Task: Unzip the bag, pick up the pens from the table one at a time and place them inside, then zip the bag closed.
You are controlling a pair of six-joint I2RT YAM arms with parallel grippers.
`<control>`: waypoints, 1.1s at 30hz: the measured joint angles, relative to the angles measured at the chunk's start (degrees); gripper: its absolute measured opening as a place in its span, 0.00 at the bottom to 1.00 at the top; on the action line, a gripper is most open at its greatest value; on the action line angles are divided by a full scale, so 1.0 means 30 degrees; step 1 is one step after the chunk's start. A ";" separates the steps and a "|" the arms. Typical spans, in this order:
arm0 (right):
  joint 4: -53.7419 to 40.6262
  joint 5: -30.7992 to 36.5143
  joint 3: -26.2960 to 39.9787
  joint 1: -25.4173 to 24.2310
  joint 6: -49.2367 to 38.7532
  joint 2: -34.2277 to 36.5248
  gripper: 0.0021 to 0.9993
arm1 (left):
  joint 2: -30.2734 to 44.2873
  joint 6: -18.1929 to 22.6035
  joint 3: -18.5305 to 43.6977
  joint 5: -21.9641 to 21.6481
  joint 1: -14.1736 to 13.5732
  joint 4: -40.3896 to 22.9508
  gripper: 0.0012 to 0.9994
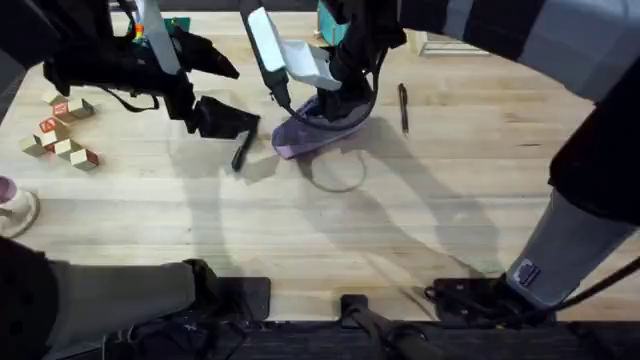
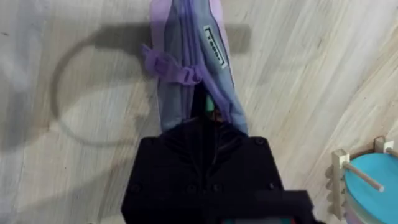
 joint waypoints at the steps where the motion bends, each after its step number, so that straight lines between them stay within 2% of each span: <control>1: 0.0015 -0.0004 0.0000 0.0010 0.0000 0.0007 0.03 | 0.0000 0.0000 0.0000 0.0007 0.0000 0.0000 1.00; 3: 0.0007 0.0000 0.0000 0.0029 -0.0007 0.0007 0.03 | 0.0000 0.0000 0.0000 0.0007 0.0000 0.0000 0.99; 5: 0.0007 0.0000 0.0000 0.0036 -0.0003 0.0007 0.12 | -0.0003 0.0000 0.0000 0.0012 0.0000 0.0005 0.99; 7: 0.0007 0.0006 0.0000 0.0036 -0.0071 0.0007 0.37 | 0.0000 0.0000 0.0000 0.0015 0.0000 0.0000 0.99; 11: 0.0044 0.0007 0.0000 0.0116 -0.0200 0.0087 0.94 | 0.0000 0.0000 0.0000 0.0029 0.0000 0.0000 0.99; 12: 0.0073 0.0007 0.0000 0.0144 -0.0261 0.0138 0.98 | 0.0000 0.0000 0.0000 0.0050 0.0000 0.0006 0.99; 27: 0.0070 0.0015 0.0000 0.0152 -0.0204 0.0219 1.00 | 0.0000 0.0000 0.0000 0.0066 0.0000 0.0000 0.99; 33: -0.0111 0.0520 0.0000 0.0177 0.1658 -0.0181 1.00 | 0.0000 0.0005 0.0000 0.0066 0.0000 0.0002 0.99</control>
